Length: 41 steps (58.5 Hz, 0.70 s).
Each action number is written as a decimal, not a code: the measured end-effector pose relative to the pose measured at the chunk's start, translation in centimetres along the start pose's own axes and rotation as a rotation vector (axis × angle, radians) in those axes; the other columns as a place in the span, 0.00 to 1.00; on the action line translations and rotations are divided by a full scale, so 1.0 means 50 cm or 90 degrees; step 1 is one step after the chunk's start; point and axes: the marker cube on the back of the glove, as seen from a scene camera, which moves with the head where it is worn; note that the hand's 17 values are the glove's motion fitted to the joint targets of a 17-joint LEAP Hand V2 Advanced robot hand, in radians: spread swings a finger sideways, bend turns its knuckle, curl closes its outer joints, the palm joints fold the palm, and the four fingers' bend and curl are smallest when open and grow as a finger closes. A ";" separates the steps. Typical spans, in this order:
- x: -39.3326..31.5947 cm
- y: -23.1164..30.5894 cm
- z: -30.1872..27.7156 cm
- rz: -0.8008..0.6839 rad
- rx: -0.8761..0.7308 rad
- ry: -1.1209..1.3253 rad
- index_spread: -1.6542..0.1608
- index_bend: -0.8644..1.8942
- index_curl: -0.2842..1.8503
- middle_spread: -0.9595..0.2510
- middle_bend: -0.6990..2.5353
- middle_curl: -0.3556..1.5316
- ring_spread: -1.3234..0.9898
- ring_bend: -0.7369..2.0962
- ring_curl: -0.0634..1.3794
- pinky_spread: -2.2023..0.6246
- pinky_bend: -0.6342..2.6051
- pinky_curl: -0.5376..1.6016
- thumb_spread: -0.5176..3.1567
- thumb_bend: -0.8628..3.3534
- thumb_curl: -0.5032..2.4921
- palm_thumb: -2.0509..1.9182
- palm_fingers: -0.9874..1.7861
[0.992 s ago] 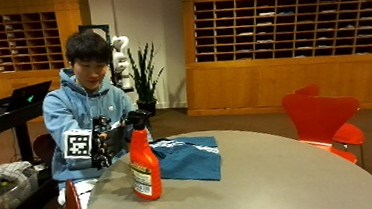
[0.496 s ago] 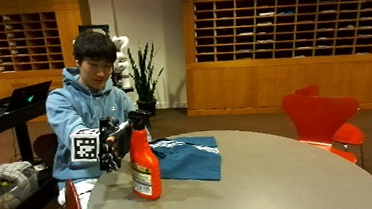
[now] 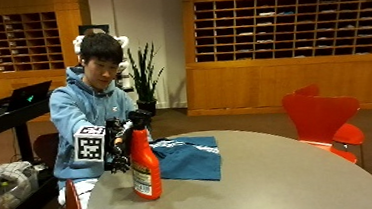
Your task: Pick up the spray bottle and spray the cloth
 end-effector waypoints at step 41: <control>-0.035 -0.042 0.029 -0.032 -0.073 0.021 0.79 0.40 0.33 0.68 0.33 0.41 0.52 0.43 0.29 0.80 0.23 0.36 0.36 0.21 0.34 0.75 0.74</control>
